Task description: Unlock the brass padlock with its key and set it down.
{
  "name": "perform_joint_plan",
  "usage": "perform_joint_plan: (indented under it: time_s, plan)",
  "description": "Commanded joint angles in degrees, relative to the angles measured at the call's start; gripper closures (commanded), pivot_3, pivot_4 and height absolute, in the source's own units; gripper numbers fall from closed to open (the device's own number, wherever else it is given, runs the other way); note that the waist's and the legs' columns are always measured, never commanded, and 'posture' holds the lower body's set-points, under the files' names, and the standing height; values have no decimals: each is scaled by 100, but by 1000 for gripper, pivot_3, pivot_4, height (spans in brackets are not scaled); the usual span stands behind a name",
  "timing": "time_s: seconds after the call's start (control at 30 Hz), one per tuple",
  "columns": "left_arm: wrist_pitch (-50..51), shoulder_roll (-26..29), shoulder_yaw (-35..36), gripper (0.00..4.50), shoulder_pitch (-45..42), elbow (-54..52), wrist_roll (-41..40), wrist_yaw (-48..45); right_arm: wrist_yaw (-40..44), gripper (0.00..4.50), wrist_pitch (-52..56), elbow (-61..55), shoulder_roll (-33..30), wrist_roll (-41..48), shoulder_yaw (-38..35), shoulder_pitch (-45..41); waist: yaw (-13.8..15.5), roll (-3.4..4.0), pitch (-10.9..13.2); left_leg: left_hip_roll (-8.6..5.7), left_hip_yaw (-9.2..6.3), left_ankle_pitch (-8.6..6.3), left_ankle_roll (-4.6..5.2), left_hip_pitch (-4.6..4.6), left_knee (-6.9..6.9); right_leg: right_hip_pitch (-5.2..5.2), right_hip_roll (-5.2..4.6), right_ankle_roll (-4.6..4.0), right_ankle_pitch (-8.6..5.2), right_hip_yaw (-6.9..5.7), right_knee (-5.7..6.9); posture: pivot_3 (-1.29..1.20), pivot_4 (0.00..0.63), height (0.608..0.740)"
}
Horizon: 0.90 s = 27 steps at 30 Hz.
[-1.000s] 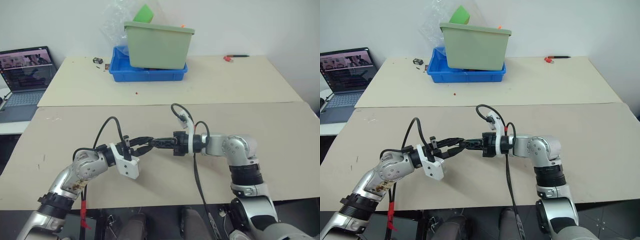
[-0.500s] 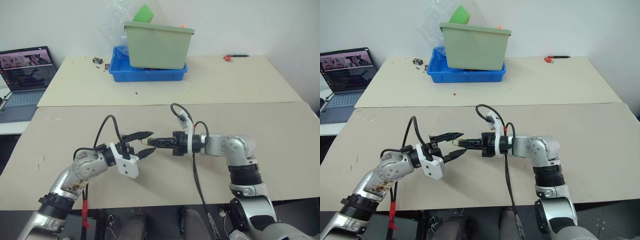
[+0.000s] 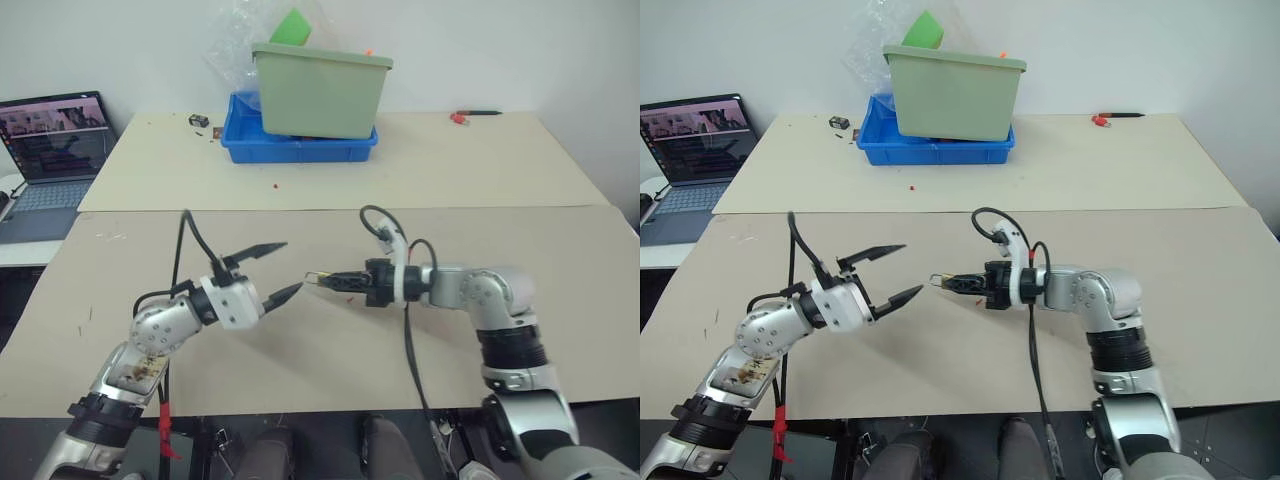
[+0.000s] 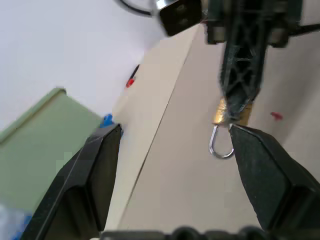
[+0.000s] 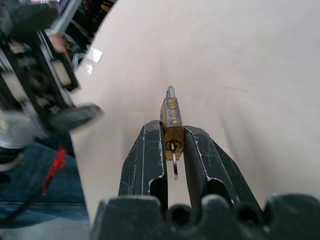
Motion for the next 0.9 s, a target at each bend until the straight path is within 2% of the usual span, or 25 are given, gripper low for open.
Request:
perform_joint_plan:
  time_s: [0.03,0.07,0.2,0.3,0.5,0.9]
  plan:
    - [1106,-24,161,1392,-26,-660,-1033,-346,997,4372,-310,-679,-571,244,133,277,8,-1,0,0,0,0,1,0,0,2,1,0,0,-1,0,0,150,740]
    - [1431,-2,155,1543,-13,-795,-1288,-467,1172,4372,-369,-755,-685,268,166,336,5,0,0,1,0,-1,2,-1,0,3,1,1,0,-2,0,0,150,740]
    - [2621,71,142,3352,7,-1245,-2186,-851,1445,4372,-515,-751,-823,212,260,392,-67,-2,1,4,6,-1,3,2,4,6,5,1,-1,5,-2,0,150,740]
    - [3300,55,217,4467,-42,-1433,-2627,-971,1459,4372,-560,-692,-793,132,319,369,-71,-2,1,13,6,-1,1,8,5,11,14,1,-1,5,-1,0,150,740]
    - [4032,124,225,4467,-82,-1609,-2798,-1167,1411,4372,-603,-634,-742,84,392,319,-41,-2,1,13,6,0,0,5,6,10,15,-1,0,6,-3,0,150,740]
    - [4211,-5,210,4467,-151,-1554,-2468,-1193,1476,4372,-555,-842,-686,249,358,130,13,-2,1,13,5,1,-2,4,5,10,15,-3,0,6,-8,0,150,740]
